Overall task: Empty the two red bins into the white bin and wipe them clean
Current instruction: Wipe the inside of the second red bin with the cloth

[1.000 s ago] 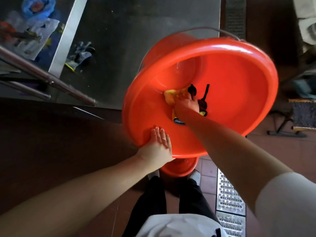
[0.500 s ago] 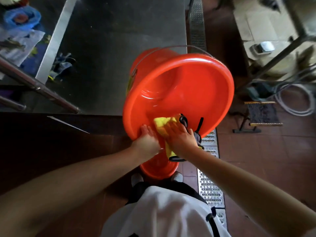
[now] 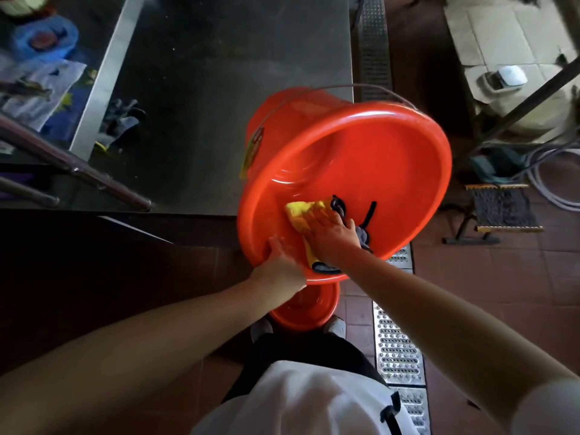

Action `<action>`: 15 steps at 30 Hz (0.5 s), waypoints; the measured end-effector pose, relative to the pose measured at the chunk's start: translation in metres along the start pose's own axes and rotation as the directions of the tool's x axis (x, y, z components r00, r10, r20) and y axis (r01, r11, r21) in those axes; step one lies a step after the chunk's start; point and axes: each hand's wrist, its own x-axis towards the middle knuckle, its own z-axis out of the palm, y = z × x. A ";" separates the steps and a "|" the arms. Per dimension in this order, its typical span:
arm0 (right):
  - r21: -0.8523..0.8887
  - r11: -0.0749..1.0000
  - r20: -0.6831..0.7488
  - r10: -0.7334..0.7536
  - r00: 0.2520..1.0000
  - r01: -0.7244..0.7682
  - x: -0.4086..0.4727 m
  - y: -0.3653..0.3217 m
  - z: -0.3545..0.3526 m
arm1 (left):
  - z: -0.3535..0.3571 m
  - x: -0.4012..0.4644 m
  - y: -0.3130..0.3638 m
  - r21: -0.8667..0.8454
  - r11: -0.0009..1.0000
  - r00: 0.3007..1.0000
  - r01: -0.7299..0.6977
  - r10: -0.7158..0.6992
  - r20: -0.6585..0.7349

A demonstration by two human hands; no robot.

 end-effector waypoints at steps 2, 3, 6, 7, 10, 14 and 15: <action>-0.013 1.000 0.017 -0.009 1.000 0.009 0.025 0.000 -0.003 | -0.004 0.000 0.000 0.060 0.998 0.999 0.014 -0.016 0.034; -0.022 1.000 0.012 -0.013 1.000 0.014 0.037 0.000 -0.004 | -0.006 -0.001 0.000 0.086 0.996 0.998 0.016 -0.022 0.067; -0.025 1.000 -0.031 -0.018 0.999 0.017 0.070 0.000 -0.008 | -0.008 0.001 0.000 0.139 0.988 0.991 0.066 -0.081 0.103; -0.027 1.000 -0.035 -0.016 0.999 0.015 0.079 0.000 -0.009 | -0.007 0.001 0.000 0.135 0.986 0.990 0.094 -0.107 0.093; -0.068 0.997 -0.021 -0.035 0.999 0.034 0.098 0.001 -0.007 | 0.005 0.004 0.006 0.118 0.982 0.988 0.147 -0.151 0.027; -0.064 0.998 -0.029 -0.028 0.999 0.026 0.096 0.001 -0.005 | 0.009 0.004 0.006 0.123 0.981 0.988 0.148 -0.151 0.020; -0.056 0.998 -0.027 -0.027 0.999 0.025 0.092 0.000 -0.006 | 0.007 0.003 0.005 0.133 0.980 0.988 0.148 -0.152 0.024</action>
